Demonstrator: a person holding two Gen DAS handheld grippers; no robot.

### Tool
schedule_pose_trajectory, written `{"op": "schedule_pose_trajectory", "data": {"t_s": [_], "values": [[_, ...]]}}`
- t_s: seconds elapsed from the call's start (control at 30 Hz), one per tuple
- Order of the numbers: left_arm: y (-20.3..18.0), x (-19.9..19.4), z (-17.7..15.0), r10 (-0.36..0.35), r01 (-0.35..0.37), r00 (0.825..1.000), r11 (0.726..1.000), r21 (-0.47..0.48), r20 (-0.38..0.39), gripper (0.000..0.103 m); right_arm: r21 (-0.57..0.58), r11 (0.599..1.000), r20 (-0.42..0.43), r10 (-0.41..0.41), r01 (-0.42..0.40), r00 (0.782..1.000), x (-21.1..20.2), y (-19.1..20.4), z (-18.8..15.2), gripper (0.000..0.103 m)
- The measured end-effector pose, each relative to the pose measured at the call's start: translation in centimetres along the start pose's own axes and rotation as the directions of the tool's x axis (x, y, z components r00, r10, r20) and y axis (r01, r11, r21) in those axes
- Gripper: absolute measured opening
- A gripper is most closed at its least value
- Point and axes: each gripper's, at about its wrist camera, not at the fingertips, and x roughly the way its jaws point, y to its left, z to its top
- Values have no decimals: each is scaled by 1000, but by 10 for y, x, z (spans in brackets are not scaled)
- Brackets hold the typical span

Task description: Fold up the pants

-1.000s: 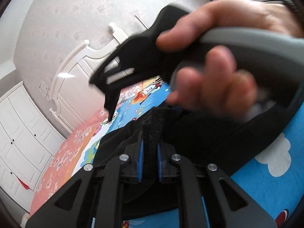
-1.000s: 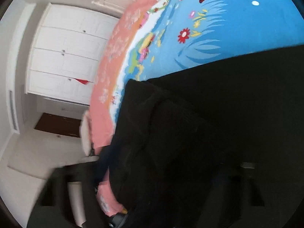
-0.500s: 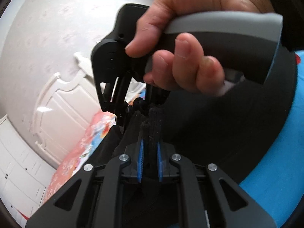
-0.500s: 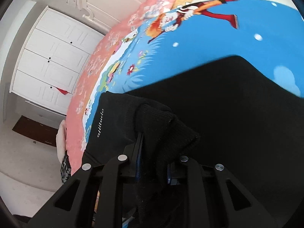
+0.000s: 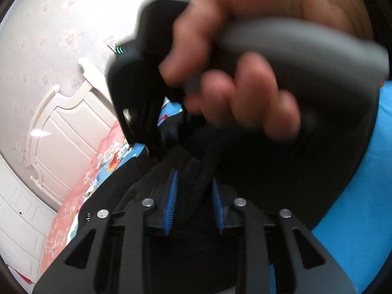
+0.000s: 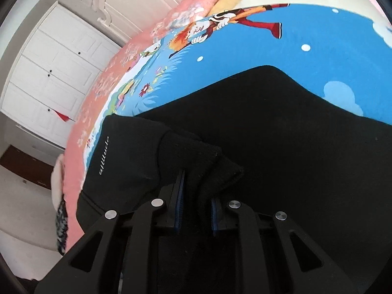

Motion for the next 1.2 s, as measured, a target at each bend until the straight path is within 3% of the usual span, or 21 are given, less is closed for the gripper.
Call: {"op": "schedule_pose_trajectory", "data": {"t_s": [0.03, 0.1, 0.17, 0.2, 0.23, 0.3, 0.37, 0.47, 0.53, 0.6, 0.67, 0.77, 0.8, 0.87, 0.93, 0.97, 1.0, 1.03, 1.1, 1.13, 1.2], "values": [[7, -6, 2, -26, 26, 1000, 999, -33, 10, 35, 1, 1000, 1, -17, 17, 1000, -1, 1, 0, 17], [32, -23, -2, -76, 82, 996, 986, -143, 51, 53, -11, 997, 12, -72, 72, 997, -6, 4, 0, 21], [67, -47, -19, -100, 123, 991, 948, -295, 90, 54, -21, 991, 56, -133, 135, 990, -20, 14, 1, 41], [81, -56, -31, -96, 125, 991, 925, -358, 96, 55, -29, 985, 84, -167, 170, 982, -27, 18, 0, 46], [98, -63, -46, -81, 111, 993, 901, -419, 88, 55, -44, 975, 120, -213, 219, 970, -37, 25, 0, 51], [125, -83, -83, -1, 16, 1000, 862, -507, 28, 52, -98, 929, 233, -327, 357, 916, -60, 52, -7, 75], [150, -95, -122, 77, -98, 995, 819, -565, -62, 44, -153, 895, 317, -356, 418, 879, -67, 81, -14, 88], [173, -97, -162, 89, -164, 985, 764, -624, -150, 41, -213, 845, 398, -383, 491, 833, -58, 128, -35, 92], [183, -96, -174, 72, -151, 986, 745, -649, -147, 44, -185, 829, 414, -422, 528, 807, -45, 144, -45, 92], [177, -101, -180, 54, -128, 990, 715, -687, -129, 44, -219, 840, 416, -380, 497, 826, -28, 159, -56, 92], [179, -93, -181, 43, -128, 989, 705, -697, -139, 44, -258, 821, 376, -399, 509, 836, -5, 169, -62, 92], [180, -78, -183, 5, -123, 984, 730, -672, -175, 44, -269, 826, 338, -401, 496, 851, 15, 169, -66, 92], [180, -75, -182, 6, -122, 985, 733, -669, -173, 44, -272, 820, 336, -410, 504, 848, 19, 166, -68, 92], [171, -70, -186, 2, -109, 988, 728, -676, -156, 46, -272, 772, 288, -504, 574, 814, 37, 157, -72, 92], [169, -53, -189, -8, -140, 976, 747, -650, -218, 49, -261, 787, 272, -496, 560, 824, 44, 143, -75, 93], [174, -48, -195, -20, -147, 971, 732, -665, -237, 49, -265, 782, 276, -499, 564, 822, 45, 142, -76, 95], [183, -45, -205, -60, -125, 971, 692, -711, -230, 53, -279, 771, 276, -507, 573, 817, 47, 143, -77, 96], [185, -45, -210, -81, -119, 969, 672, -731, -232, 56, -288, 763, 276, -513, 579, 813, 48, 143, -78, 96], [183, -43, -216, -82, -119, 964, 714, -690, -251, 60, -274, 764, 276, -520, 584, 809, 49, 143, -78, 98], [183, -42, -215, -76, -125, 963, 721, -682, -257, 60, -273, 763, 279, -520, 586, 807, 50, 142, -79, 98], [184, -40, -213, -91, -130, 959, 701, -701, -269, 59, -275, 764, 282, -516, 584, 809, 50, 141, -80, 98]]}}
